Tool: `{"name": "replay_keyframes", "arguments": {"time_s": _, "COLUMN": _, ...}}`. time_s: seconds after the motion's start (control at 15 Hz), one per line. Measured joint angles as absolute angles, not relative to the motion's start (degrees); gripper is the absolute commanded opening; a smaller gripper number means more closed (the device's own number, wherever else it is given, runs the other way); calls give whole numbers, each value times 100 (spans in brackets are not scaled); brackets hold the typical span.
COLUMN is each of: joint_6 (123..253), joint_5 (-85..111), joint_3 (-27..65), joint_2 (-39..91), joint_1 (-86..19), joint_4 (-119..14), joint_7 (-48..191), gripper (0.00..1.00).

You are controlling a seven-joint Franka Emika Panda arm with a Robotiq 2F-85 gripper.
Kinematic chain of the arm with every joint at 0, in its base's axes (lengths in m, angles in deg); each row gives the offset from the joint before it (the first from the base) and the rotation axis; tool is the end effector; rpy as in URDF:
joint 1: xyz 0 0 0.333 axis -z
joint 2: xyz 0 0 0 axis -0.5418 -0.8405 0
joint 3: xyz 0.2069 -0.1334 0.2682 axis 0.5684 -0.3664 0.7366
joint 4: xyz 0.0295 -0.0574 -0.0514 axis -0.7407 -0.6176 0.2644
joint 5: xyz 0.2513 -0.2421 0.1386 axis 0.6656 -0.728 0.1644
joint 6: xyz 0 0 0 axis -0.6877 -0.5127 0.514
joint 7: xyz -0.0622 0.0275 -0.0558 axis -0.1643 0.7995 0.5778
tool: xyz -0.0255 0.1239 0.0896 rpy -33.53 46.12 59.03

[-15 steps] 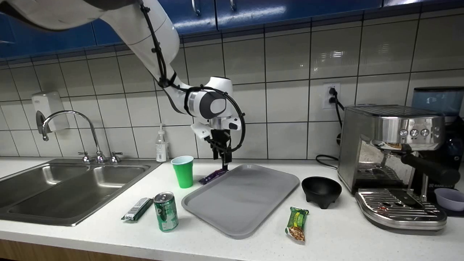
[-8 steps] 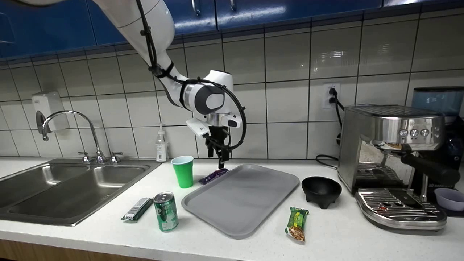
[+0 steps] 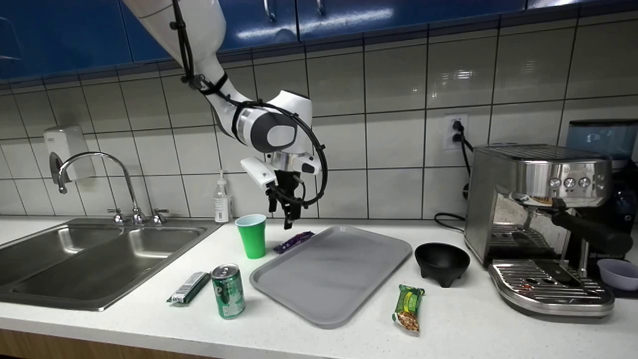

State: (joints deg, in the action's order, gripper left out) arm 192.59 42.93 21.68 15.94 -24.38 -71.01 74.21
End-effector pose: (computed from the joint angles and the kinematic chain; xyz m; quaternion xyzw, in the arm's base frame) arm 0.6331 -0.0922 0.2565 -0.9369 0.3155 -0.0175 0.1499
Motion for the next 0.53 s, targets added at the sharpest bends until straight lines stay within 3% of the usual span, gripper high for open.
{"name": "replay_keyframes", "arguments": {"time_s": 0.53, "joint_6": 19267, "joint_5": 4290, "joint_3": 2163, "joint_2": 1553, "joint_1": -2448, "joint_4": -7106, "joint_7": 7421, "gripper": 100}}
